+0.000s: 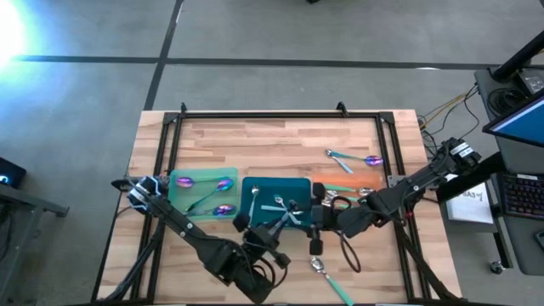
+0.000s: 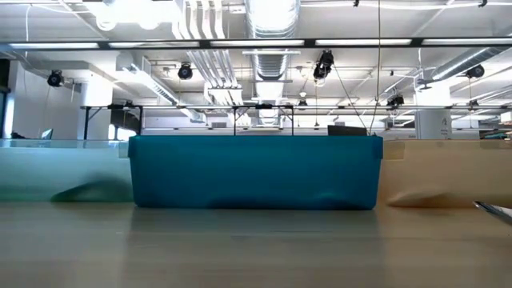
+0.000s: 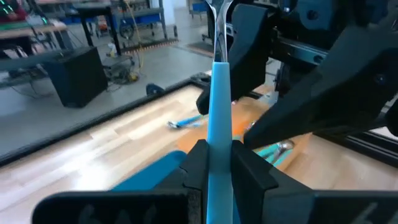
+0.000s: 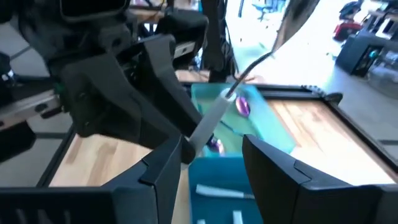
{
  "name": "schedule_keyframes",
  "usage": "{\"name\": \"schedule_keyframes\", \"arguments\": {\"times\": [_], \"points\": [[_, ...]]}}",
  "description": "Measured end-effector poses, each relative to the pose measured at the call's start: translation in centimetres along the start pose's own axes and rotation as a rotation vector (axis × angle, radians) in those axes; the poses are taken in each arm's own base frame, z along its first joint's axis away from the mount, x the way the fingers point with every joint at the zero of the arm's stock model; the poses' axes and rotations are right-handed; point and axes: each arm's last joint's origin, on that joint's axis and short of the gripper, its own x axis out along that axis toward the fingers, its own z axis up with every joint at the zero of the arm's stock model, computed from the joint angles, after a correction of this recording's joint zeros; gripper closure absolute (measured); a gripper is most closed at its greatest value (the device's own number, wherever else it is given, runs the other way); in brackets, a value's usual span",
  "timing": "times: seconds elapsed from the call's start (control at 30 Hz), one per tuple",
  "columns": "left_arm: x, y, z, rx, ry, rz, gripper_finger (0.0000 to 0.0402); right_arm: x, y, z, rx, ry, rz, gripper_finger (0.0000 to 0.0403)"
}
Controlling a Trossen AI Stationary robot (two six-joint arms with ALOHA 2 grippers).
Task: Sort silverware by color (type)
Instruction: Put the blue spoon into the blue bin
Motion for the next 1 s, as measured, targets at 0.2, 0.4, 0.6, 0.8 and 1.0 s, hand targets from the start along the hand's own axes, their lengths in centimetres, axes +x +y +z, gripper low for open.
{"name": "schedule_keyframes", "arguments": {"times": [0.2,0.4,0.6,0.8,1.0], "points": [[0.0,0.1,0.0,0.021,-0.015,0.014,0.0375,0.2,-0.3,0.5,0.008,-0.047,-0.014,0.0249],[0.0,0.1,0.1,0.031,-0.057,0.042,0.0375,0.3,-0.5,0.6,0.010,-0.051,-0.020,0.0265],[0.3,0.2,0.2,0.015,-0.071,0.054,0.0375,0.4,-0.7,0.7,0.000,-0.053,-0.020,0.0310],[0.6,0.1,0.3,-0.010,-0.073,0.059,0.0375,0.6,-1.0,0.7,0.005,-0.052,-0.028,0.0332],[0.6,0.1,0.3,-0.015,-0.074,0.058,0.0375,0.8,-1.2,0.7,-0.005,-0.056,-0.034,0.0300]]}}
